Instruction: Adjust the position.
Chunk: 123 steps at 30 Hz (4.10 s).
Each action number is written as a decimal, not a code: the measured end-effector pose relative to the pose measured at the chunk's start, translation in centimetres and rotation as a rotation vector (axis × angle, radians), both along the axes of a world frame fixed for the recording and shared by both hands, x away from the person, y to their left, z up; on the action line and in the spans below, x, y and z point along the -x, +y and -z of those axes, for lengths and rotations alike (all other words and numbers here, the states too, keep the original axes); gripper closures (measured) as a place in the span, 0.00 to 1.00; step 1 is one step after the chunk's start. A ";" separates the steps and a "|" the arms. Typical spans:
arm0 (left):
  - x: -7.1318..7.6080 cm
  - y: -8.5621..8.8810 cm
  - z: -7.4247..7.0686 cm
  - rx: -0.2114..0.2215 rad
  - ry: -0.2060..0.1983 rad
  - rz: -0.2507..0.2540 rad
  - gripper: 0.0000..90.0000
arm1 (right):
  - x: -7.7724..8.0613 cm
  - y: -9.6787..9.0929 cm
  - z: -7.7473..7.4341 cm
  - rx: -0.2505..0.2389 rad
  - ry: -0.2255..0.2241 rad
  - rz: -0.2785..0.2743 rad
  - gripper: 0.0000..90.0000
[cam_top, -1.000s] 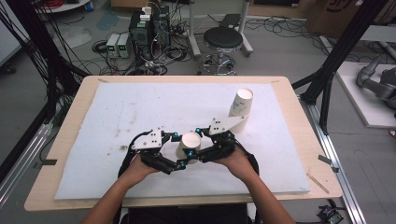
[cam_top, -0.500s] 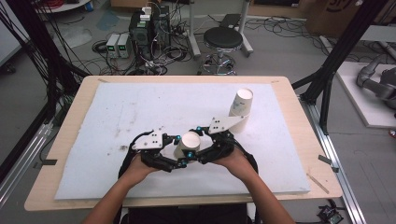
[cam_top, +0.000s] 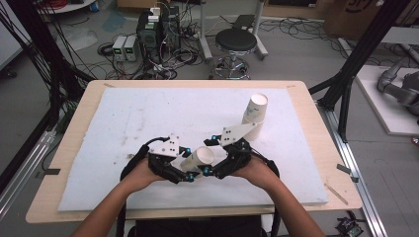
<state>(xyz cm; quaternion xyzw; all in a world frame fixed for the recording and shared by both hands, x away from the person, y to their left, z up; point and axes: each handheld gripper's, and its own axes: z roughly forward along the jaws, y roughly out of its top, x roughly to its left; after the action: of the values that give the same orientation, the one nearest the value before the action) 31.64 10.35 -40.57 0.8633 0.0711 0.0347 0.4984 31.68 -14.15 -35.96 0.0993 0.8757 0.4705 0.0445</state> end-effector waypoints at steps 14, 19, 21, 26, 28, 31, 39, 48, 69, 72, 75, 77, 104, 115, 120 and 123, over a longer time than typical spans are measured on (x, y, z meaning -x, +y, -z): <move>-0.8 -0.5 -1.8 -0.171 -0.012 0.049 0.39 | -0.2 -0.2 -0.3 0.124 -0.044 -0.046 0.18; -0.7 -0.9 -2.0 -0.205 -0.017 0.070 0.39 | -0.1 0.0 -0.3 0.148 -0.067 -0.055 0.18; -0.7 -1.0 -1.8 -0.217 -0.017 0.074 0.39 | -0.1 0.2 -0.2 0.156 -0.068 -0.065 0.18; -0.6 -1.3 -1.7 -0.228 -0.015 0.087 0.39 | 0.0 0.6 0.1 0.191 -0.084 -0.088 0.18; -0.5 -1.4 -1.6 -0.231 -0.010 0.091 0.39 | 0.0 0.8 0.2 0.207 -0.088 -0.105 0.23; -0.5 -1.4 -1.5 -0.233 -0.010 0.105 0.39 | 0.0 1.0 0.2 0.214 -0.087 -0.128 0.27; -0.4 -1.5 -1.4 -0.238 -0.005 0.129 0.39 | 0.0 1.1 0.3 0.243 -0.081 -0.178 0.40; -0.4 0.1 -0.9 -0.039 0.010 0.038 0.19 | -0.3 0.1 0.2 0.189 -0.011 -0.153 0.41; 0.4 2.2 0.7 0.304 -0.025 -0.129 0.20 | 0.3 -5.0 2.5 -0.079 0.008 0.010 0.41; 0.4 2.1 1.3 0.317 -0.017 -0.139 0.19 | 0.4 -5.3 2.8 -0.103 0.009 0.014 0.41; 0.4 2.1 1.7 0.329 -0.010 -0.138 0.19 | 0.5 -5.5 2.9 -0.117 0.009 0.017 0.41; 0.4 2.0 1.6 0.334 -0.017 -0.135 0.19 | 0.5 -5.6 3.0 -0.125 0.007 0.020 0.41; 0.2 0.2 2.2 0.381 -0.047 -0.004 0.20 | 0.5 -5.4 2.8 -0.195 0.040 -0.025 0.41; 0.1 0.3 2.2 0.389 -0.042 0.011 0.28 | 0.4 -5.4 2.8 -0.228 0.059 -0.033 0.41; 0.1 0.4 2.1 0.397 -0.035 0.017 0.32 | 0.4 -5.5 3.0 -0.236 0.071 -0.034 0.41; 0.2 0.6 2.0 0.409 -0.032 0.016 0.34 | 0.3 -5.6 3.0 -0.237 0.075 -0.033 0.41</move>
<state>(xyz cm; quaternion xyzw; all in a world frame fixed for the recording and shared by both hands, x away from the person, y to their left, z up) 31.48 10.92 -42.56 0.7439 0.0618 0.0290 0.6648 31.34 -19.72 -38.93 0.1069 0.8164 0.5675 -0.0080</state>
